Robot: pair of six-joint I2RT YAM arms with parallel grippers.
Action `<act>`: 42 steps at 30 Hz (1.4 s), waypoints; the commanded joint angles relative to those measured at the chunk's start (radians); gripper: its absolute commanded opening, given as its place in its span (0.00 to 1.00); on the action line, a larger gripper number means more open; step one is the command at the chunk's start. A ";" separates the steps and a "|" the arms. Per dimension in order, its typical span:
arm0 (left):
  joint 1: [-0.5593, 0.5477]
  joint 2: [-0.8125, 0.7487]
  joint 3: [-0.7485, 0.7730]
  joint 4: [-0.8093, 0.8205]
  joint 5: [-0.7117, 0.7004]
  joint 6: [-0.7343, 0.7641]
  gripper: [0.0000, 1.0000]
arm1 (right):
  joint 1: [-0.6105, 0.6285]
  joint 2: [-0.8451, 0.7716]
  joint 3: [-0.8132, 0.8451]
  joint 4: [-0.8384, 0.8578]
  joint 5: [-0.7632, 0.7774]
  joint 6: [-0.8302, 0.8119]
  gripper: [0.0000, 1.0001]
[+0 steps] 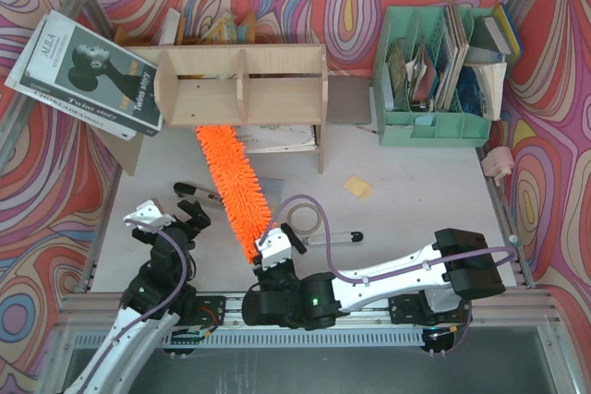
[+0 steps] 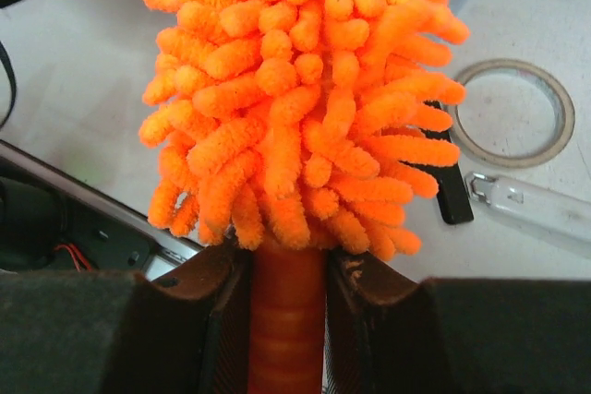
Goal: Dust the bookshelf with a duster
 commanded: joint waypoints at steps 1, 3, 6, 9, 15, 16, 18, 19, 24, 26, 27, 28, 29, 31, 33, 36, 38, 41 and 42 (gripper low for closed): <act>-0.001 0.005 -0.015 0.027 0.008 0.008 0.98 | 0.009 0.006 0.070 0.134 0.060 -0.154 0.00; -0.001 0.007 -0.015 0.027 0.009 0.008 0.98 | 0.010 0.005 0.084 0.016 0.112 -0.039 0.00; -0.001 0.007 -0.015 0.027 0.009 0.008 0.98 | 0.010 -0.019 0.093 -0.233 0.209 0.261 0.00; -0.002 0.006 -0.015 0.028 0.009 0.009 0.98 | 0.009 -0.036 0.093 -0.465 0.256 0.557 0.00; -0.001 0.012 -0.015 0.033 0.010 0.010 0.98 | 0.009 0.018 0.157 -0.705 0.263 0.793 0.00; -0.002 0.013 -0.015 0.034 0.011 0.010 0.98 | 0.009 0.034 0.175 -0.716 0.263 0.780 0.00; -0.002 0.013 -0.015 0.033 0.012 0.010 0.98 | 0.015 0.054 0.202 -0.689 0.262 0.702 0.00; -0.001 0.014 -0.015 0.034 0.013 0.010 0.98 | 0.018 0.055 0.205 -0.636 0.263 0.631 0.00; -0.002 0.013 -0.015 0.032 0.011 0.010 0.98 | 0.027 0.001 0.144 -0.516 0.275 0.548 0.00; -0.001 0.012 -0.016 0.032 0.012 0.010 0.98 | 0.027 -0.025 0.118 -0.570 0.286 0.627 0.00; -0.001 0.011 -0.015 0.031 0.013 0.010 0.98 | 0.027 -0.033 0.113 -0.618 0.291 0.687 0.00; -0.001 0.010 -0.016 0.032 0.012 0.010 0.98 | 0.027 -0.036 0.113 -0.698 0.292 0.769 0.00; -0.002 0.011 -0.015 0.031 0.012 0.010 0.98 | 0.027 -0.031 0.118 -0.770 0.293 0.857 0.00; -0.002 0.012 -0.015 0.032 0.012 0.010 0.98 | 0.026 0.004 0.140 -1.004 0.291 1.100 0.00; -0.001 0.015 -0.015 0.034 0.014 0.010 0.98 | 0.026 0.048 0.162 -1.116 0.279 1.226 0.00; -0.001 0.013 -0.015 0.034 0.014 0.010 0.98 | 0.025 0.061 0.157 -1.119 0.260 1.256 0.00; -0.001 0.013 -0.015 0.033 0.013 0.010 0.98 | 0.025 0.065 0.147 -1.119 0.248 1.269 0.00; -0.001 0.013 -0.015 0.033 0.013 0.010 0.98 | 0.025 0.061 0.132 -1.117 0.230 1.283 0.00; -0.003 0.013 -0.015 0.033 0.013 0.011 0.98 | 0.023 0.057 0.124 -1.105 0.222 1.277 0.00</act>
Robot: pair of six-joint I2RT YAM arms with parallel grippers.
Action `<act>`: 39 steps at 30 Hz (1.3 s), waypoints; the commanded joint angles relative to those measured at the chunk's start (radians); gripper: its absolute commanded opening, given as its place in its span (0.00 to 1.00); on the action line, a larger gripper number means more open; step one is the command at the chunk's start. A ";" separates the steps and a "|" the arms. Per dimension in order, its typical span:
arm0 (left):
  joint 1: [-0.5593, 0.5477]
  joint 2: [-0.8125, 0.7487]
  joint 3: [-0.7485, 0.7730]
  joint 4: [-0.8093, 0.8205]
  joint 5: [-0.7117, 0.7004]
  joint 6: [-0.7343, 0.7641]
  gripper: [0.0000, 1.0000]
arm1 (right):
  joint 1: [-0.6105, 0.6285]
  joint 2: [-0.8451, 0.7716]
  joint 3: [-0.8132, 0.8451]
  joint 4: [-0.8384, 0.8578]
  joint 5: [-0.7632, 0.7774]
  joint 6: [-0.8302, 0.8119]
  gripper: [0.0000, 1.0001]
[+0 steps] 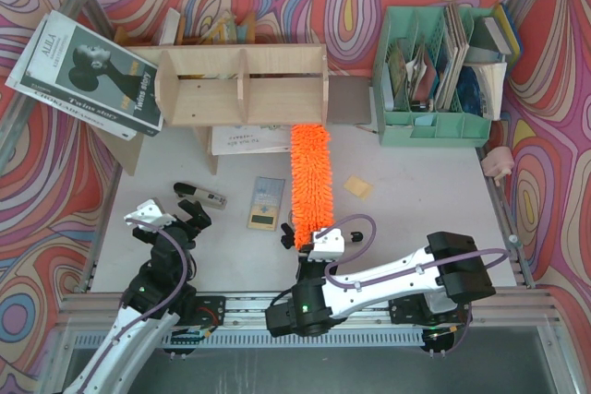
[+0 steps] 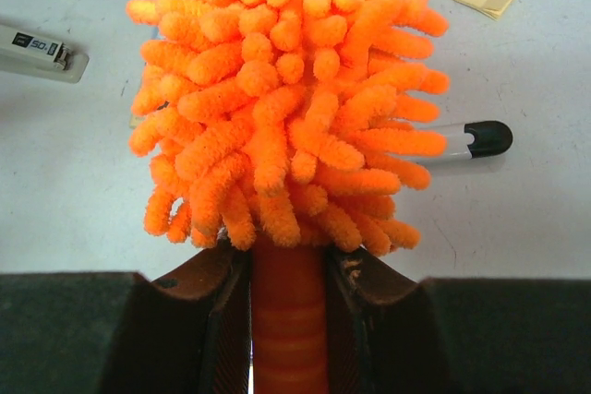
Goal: Dust the bookshelf with a duster
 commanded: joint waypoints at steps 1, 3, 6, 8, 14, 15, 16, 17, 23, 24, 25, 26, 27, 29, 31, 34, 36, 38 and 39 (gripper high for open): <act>-0.002 0.003 -0.015 0.026 0.006 0.010 0.98 | -0.006 -0.013 -0.016 -0.072 0.059 0.175 0.00; -0.001 0.002 -0.016 0.026 0.006 0.010 0.98 | -0.005 -0.026 -0.043 -0.004 0.044 0.123 0.00; -0.001 0.001 -0.015 0.025 0.006 0.010 0.98 | -0.005 -0.058 -0.096 0.107 0.025 0.038 0.00; 0.000 0.001 -0.015 0.025 0.006 0.011 0.98 | -0.005 -0.097 -0.129 0.220 0.027 -0.051 0.00; -0.002 0.001 -0.015 0.024 0.006 0.010 0.98 | -0.005 -0.263 -0.269 0.787 0.031 -0.596 0.00; -0.002 0.002 -0.015 0.025 0.007 0.011 0.98 | -0.007 -0.285 -0.290 0.856 0.025 -0.665 0.00; -0.002 0.001 -0.015 0.026 0.007 0.011 0.98 | -0.007 -0.296 -0.302 0.906 0.020 -0.710 0.00; -0.001 0.001 -0.015 0.026 0.008 0.011 0.98 | -0.010 -0.303 -0.307 0.932 0.018 -0.742 0.00; -0.001 0.001 -0.015 0.025 0.008 0.011 0.98 | -0.030 -0.262 -0.251 0.658 0.004 -0.439 0.00; 0.000 0.001 -0.015 0.025 0.007 0.011 0.98 | -0.033 -0.249 -0.242 0.592 -0.001 -0.372 0.00; -0.001 0.001 -0.015 0.025 0.008 0.011 0.98 | -0.035 -0.233 -0.235 0.539 -0.006 -0.308 0.00; -0.001 0.001 -0.015 0.025 0.008 0.012 0.98 | -0.037 -0.221 -0.226 0.483 -0.013 -0.245 0.00; -0.001 0.002 -0.015 0.026 0.008 0.011 0.98 | -0.038 -0.204 -0.216 0.404 -0.017 -0.183 0.00; -0.001 0.002 -0.015 0.027 0.007 0.011 0.98 | -0.038 -0.183 -0.194 0.307 -0.019 -0.083 0.00; -0.001 0.002 -0.015 0.026 0.007 0.011 0.98 | -0.040 -0.169 -0.179 0.249 -0.020 -0.022 0.00; -0.001 0.002 -0.015 0.027 0.008 0.011 0.98 | -0.052 -0.168 -0.189 0.255 -0.049 -0.021 0.00; -0.001 0.004 -0.015 0.028 0.008 0.011 0.98 | -0.064 -0.178 -0.214 0.338 -0.075 -0.092 0.00; -0.002 0.006 -0.015 0.028 0.009 0.011 0.98 | -0.076 -0.198 -0.242 0.409 -0.094 -0.159 0.00; -0.001 0.006 -0.015 0.027 0.009 0.011 0.98 | -0.080 -0.212 -0.252 0.438 -0.094 -0.180 0.00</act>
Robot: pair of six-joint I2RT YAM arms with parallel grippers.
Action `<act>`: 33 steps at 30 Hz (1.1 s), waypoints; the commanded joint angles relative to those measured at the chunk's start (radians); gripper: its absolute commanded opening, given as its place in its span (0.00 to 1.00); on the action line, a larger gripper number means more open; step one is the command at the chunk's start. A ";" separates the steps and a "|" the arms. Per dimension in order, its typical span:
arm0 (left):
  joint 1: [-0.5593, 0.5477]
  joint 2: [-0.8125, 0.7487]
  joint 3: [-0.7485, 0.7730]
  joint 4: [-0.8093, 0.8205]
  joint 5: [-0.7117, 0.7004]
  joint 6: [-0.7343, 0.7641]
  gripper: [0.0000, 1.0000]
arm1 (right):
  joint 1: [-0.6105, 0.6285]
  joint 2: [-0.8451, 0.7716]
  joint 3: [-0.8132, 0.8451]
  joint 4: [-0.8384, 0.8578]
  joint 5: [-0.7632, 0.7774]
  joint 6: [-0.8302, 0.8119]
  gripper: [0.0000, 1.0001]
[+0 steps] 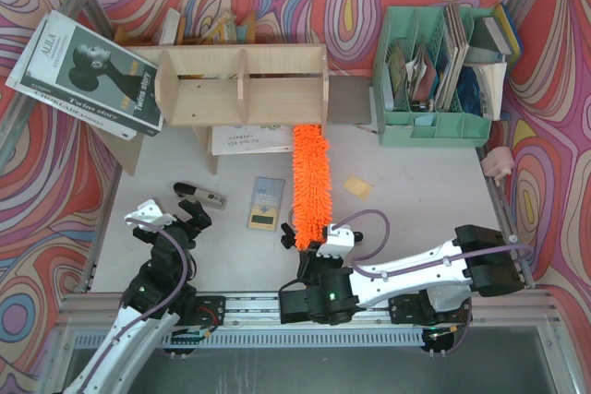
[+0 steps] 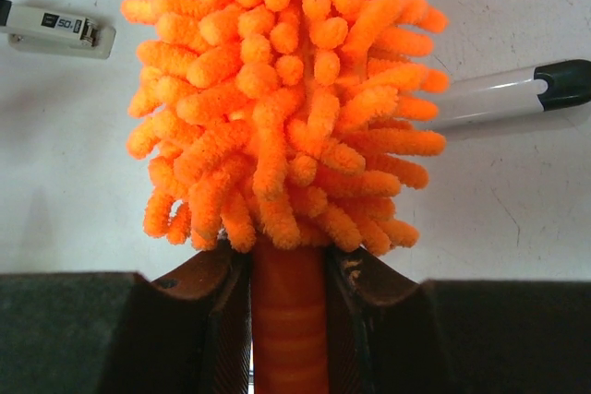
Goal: Dust the bookshelf with a duster
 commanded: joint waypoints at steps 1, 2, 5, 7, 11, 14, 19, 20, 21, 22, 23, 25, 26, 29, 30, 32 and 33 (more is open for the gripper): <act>-0.001 0.005 -0.015 0.028 0.005 0.011 0.98 | -0.038 -0.056 -0.043 0.049 0.007 -0.025 0.00; -0.001 0.004 -0.016 0.027 0.006 0.011 0.98 | -0.037 -0.070 -0.043 0.046 0.021 -0.028 0.00; -0.001 0.002 -0.016 0.026 0.005 0.011 0.98 | -0.037 -0.097 -0.001 -0.010 0.079 -0.046 0.00; -0.001 0.004 -0.015 0.028 0.005 0.011 0.98 | -0.037 -0.102 0.046 -0.092 0.115 -0.018 0.00; -0.001 0.012 -0.015 0.033 0.007 0.012 0.98 | -0.036 -0.109 0.085 -0.113 0.149 -0.073 0.00; -0.002 0.017 -0.014 0.036 0.007 0.012 0.98 | -0.036 -0.102 0.039 0.008 0.121 -0.140 0.00; -0.001 0.017 -0.013 0.035 0.006 0.011 0.98 | -0.059 -0.048 -0.003 0.138 0.032 -0.207 0.00; -0.001 0.017 -0.013 0.036 0.006 0.011 0.98 | -0.064 -0.044 -0.008 0.165 0.016 -0.229 0.00; 0.000 0.017 -0.013 0.036 0.006 0.011 0.98 | -0.069 -0.044 -0.013 0.191 0.009 -0.253 0.00; -0.001 0.017 -0.013 0.036 0.006 0.011 0.98 | -0.073 -0.048 -0.017 0.207 0.009 -0.269 0.00; -0.001 0.016 -0.014 0.035 0.006 0.011 0.98 | -0.075 -0.056 -0.017 0.214 0.015 -0.280 0.00; -0.001 0.014 -0.015 0.033 0.005 0.010 0.98 | -0.078 -0.079 -0.006 0.205 0.045 -0.296 0.00; -0.001 0.013 -0.015 0.032 0.005 0.010 0.98 | -0.078 -0.093 0.001 0.195 0.066 -0.306 0.00; -0.001 0.011 -0.015 0.031 0.004 0.011 0.98 | -0.079 -0.139 0.015 0.164 0.110 -0.329 0.00; -0.002 0.010 -0.015 0.031 0.006 0.011 0.98 | -0.079 -0.154 0.011 0.166 0.116 -0.337 0.00; -0.002 0.012 -0.015 0.032 0.006 0.011 0.98 | -0.079 -0.176 -0.010 0.194 0.115 -0.363 0.00; 0.000 0.012 -0.015 0.032 0.006 0.011 0.98 | -0.080 -0.179 -0.026 0.213 0.107 -0.370 0.00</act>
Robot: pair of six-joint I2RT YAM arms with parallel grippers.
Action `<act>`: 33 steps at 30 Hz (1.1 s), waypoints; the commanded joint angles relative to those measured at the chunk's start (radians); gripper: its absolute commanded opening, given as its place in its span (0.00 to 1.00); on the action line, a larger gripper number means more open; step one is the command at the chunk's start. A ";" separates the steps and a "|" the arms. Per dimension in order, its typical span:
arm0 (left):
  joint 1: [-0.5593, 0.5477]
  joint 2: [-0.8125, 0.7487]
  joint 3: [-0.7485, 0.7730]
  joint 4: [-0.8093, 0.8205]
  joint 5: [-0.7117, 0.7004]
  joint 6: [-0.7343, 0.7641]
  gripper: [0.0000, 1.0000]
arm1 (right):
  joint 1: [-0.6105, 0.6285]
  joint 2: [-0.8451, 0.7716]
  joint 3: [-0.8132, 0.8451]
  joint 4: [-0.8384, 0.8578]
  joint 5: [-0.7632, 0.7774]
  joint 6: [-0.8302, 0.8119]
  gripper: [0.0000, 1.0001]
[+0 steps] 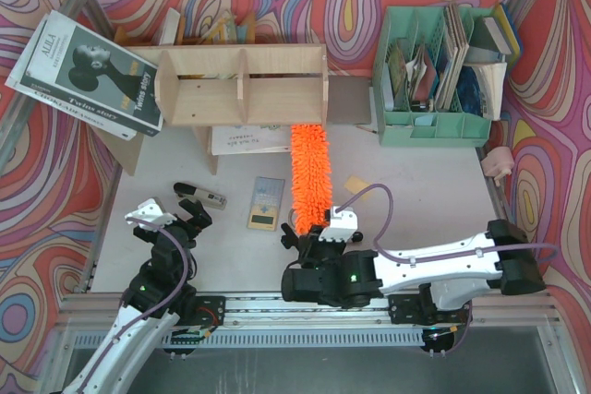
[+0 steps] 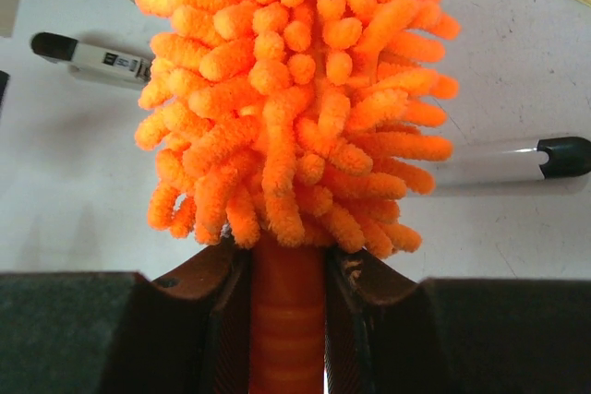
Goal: Dust the bookshelf with a duster
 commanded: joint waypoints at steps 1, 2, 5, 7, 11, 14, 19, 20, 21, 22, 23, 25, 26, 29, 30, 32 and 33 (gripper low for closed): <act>-0.001 -0.003 -0.015 0.015 0.002 0.011 0.98 | -0.006 -0.054 -0.029 0.058 0.084 -0.063 0.00; -0.001 -0.003 -0.015 0.016 0.002 0.011 0.98 | -0.008 -0.045 -0.044 0.079 0.064 -0.063 0.00; -0.002 -0.005 -0.015 0.014 0.002 0.011 0.98 | -0.022 0.008 -0.073 0.115 -0.006 -0.035 0.00; -0.001 -0.006 -0.015 0.013 0.001 0.011 0.98 | -0.025 0.047 -0.072 0.115 -0.042 -0.026 0.00; -0.001 -0.006 -0.015 0.012 0.000 0.010 0.98 | -0.031 0.040 -0.034 0.098 -0.008 -0.070 0.00; -0.001 -0.007 -0.015 0.011 -0.001 0.009 0.98 | -0.032 -0.019 -0.008 0.108 0.052 -0.137 0.00; -0.001 -0.015 -0.015 0.006 -0.004 0.008 0.98 | -0.033 -0.070 -0.025 0.206 0.063 -0.255 0.00; -0.001 -0.017 -0.015 0.006 -0.005 0.008 0.98 | -0.034 -0.061 -0.034 0.221 0.048 -0.261 0.00; 0.000 -0.017 -0.015 0.005 -0.005 0.008 0.98 | -0.038 -0.045 -0.042 0.229 0.029 -0.258 0.00; -0.001 -0.019 -0.015 0.003 -0.005 0.008 0.98 | -0.042 -0.024 -0.047 0.234 0.004 -0.253 0.00; -0.001 -0.021 -0.014 0.002 -0.006 0.008 0.98 | -0.045 -0.007 -0.049 0.245 -0.019 -0.252 0.00; -0.001 -0.027 -0.016 -0.002 -0.006 0.007 0.98 | -0.047 0.036 -0.051 0.286 -0.056 -0.278 0.00; -0.002 -0.029 -0.016 -0.004 -0.007 0.006 0.98 | -0.047 0.056 -0.049 0.314 -0.070 -0.305 0.00; -0.001 -0.035 -0.017 -0.006 -0.010 0.007 0.98 | -0.052 0.125 -0.023 0.375 -0.109 -0.380 0.00; 0.000 -0.037 -0.017 -0.006 -0.010 0.006 0.98 | -0.058 0.146 -0.013 0.400 -0.128 -0.420 0.00; -0.002 -0.039 -0.016 -0.009 -0.010 0.006 0.98 | -0.064 0.176 0.008 0.462 -0.179 -0.517 0.00; -0.001 -0.039 -0.016 -0.009 -0.011 0.006 0.98 | -0.064 0.189 0.017 0.497 -0.211 -0.563 0.00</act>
